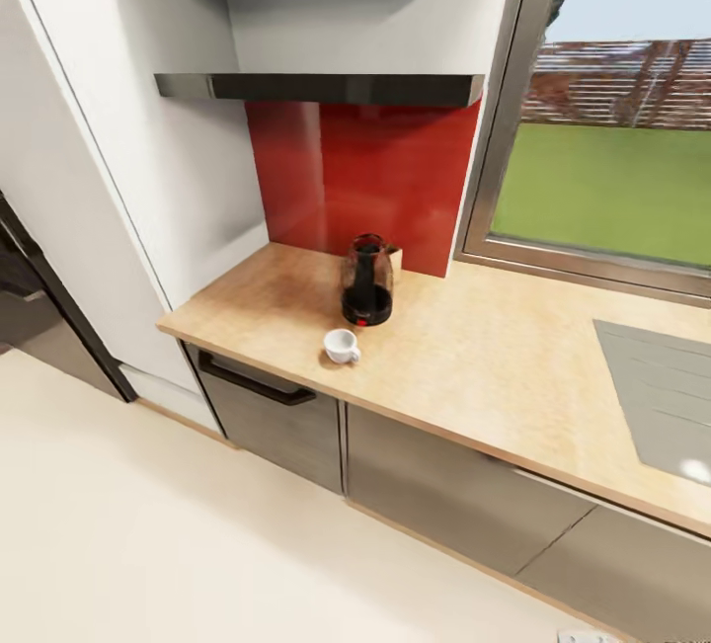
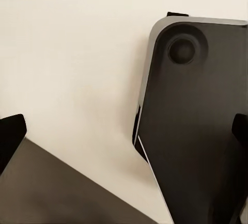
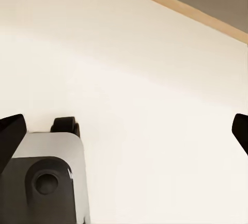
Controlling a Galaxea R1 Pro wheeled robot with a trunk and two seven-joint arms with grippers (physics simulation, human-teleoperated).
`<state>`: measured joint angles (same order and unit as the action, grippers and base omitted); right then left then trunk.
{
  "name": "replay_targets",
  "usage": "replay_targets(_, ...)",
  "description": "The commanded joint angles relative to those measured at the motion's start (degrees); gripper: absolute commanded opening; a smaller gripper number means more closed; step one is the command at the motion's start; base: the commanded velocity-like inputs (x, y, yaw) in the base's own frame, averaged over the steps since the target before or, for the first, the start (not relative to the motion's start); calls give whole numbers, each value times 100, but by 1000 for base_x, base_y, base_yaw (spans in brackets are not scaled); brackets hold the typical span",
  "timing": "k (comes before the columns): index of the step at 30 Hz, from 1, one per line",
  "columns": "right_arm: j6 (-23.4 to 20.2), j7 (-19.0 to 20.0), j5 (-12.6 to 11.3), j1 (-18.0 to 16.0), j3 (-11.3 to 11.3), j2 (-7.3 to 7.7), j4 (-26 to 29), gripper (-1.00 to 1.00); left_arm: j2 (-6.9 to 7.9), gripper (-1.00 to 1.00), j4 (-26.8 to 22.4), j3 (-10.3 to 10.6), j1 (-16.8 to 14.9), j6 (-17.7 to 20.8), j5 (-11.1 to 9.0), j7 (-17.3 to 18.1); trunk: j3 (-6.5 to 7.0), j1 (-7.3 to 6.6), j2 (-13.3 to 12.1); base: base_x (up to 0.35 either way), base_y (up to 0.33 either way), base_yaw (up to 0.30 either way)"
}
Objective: Set up a coffee station on the kitchen countertop: keep the coffee maker on the countertop, move the bottle of coffee from the kitchen shelf to the counter next to the coffee maker, place a paper coffee filter on top of the coffee maker, put the saucer next to the coffee maker with the coffee cup on the saucer, and place the electric kettle next to the coffee maker.
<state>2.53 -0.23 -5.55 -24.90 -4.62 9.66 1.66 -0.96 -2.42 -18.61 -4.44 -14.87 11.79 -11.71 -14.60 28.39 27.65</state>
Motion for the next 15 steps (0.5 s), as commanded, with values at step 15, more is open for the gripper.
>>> replay_targets(15, 19, 26, -63, -6, -30, -17, -13, 100, -10, 100, 5, -38, -4, -16, 69, -20, -9, 3, 8, 95, 338, -138)
